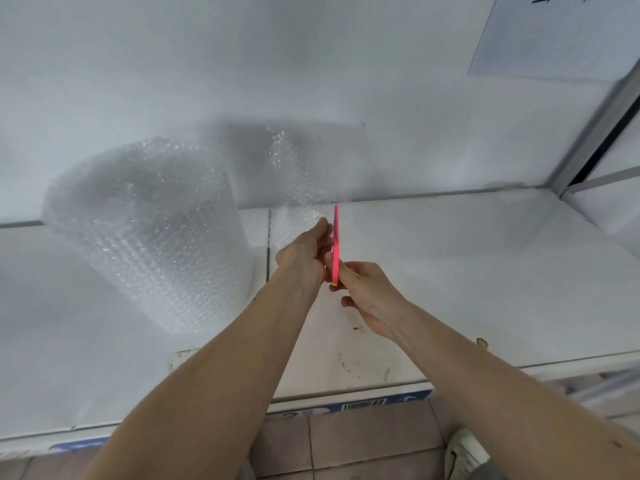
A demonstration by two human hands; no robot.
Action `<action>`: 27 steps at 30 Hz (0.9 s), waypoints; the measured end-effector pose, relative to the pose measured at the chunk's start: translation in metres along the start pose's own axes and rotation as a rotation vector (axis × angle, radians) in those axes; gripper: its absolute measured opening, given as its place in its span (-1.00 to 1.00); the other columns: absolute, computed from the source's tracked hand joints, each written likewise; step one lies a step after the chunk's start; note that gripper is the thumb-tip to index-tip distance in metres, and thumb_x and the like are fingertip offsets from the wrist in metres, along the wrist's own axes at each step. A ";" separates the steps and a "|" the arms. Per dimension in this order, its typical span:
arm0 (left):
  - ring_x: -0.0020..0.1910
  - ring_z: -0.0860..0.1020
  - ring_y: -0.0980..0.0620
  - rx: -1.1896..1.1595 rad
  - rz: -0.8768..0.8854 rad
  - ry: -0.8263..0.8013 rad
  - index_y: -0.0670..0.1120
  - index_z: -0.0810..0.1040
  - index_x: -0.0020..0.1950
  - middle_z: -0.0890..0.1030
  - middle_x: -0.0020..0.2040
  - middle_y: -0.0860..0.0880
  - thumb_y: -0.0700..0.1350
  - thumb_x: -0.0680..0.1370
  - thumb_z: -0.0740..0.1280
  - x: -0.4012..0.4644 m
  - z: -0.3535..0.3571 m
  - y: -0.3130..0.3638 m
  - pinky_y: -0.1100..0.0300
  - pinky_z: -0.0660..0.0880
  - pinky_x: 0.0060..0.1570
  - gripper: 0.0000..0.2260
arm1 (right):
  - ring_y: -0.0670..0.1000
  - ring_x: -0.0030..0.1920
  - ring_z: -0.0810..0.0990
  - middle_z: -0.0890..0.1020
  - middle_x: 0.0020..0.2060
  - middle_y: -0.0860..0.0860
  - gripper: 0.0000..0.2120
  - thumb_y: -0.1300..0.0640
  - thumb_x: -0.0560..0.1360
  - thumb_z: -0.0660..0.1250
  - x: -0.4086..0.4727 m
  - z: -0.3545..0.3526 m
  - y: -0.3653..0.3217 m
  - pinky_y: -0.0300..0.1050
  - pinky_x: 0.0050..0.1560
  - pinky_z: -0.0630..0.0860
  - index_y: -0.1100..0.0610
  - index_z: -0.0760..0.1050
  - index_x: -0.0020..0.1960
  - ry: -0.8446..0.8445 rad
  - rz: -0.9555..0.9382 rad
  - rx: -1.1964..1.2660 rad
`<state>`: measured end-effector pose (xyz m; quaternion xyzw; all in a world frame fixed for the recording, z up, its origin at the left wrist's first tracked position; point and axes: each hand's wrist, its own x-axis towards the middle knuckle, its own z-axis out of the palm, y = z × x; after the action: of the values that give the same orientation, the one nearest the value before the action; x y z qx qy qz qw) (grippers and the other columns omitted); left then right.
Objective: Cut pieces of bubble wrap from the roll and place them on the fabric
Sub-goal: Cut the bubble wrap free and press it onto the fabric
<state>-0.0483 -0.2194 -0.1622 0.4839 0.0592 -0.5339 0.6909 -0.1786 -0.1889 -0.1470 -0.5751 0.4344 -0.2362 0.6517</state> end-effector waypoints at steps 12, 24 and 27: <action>-0.32 0.65 0.05 0.072 -0.020 0.010 -0.16 0.68 -0.12 0.69 -0.22 -0.03 -0.11 0.39 0.56 -0.004 -0.001 0.001 0.19 0.54 -0.34 -0.83 | -0.04 -0.15 0.52 0.61 -0.18 0.00 -0.61 -0.22 0.50 0.34 0.004 0.000 -0.004 -0.12 -0.16 0.39 0.12 0.62 -0.18 0.010 -0.004 0.021; -0.25 0.66 0.08 0.024 0.003 0.019 -0.17 0.67 -0.16 0.71 -0.22 -0.02 -0.14 0.39 0.56 -0.004 0.000 0.007 0.16 0.55 -0.27 -0.86 | -0.05 -0.14 0.53 0.65 -0.10 0.05 -0.48 -0.27 0.47 0.35 0.004 0.004 -0.002 -0.10 -0.12 0.41 0.22 0.67 -0.04 0.012 0.012 0.008; -0.37 0.67 0.11 -0.023 -0.013 0.029 -0.17 0.67 -0.12 0.70 -0.23 -0.02 -0.15 0.39 0.56 -0.005 0.002 0.006 0.26 0.51 -0.47 -0.84 | -0.05 -0.14 0.54 0.65 -0.10 0.02 -0.48 -0.28 0.46 0.35 0.005 0.004 -0.005 -0.11 -0.13 0.41 0.20 0.66 -0.01 0.020 0.020 0.025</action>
<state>-0.0464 -0.2175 -0.1544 0.4830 0.0785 -0.5306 0.6921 -0.1719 -0.1924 -0.1436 -0.5603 0.4436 -0.2411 0.6567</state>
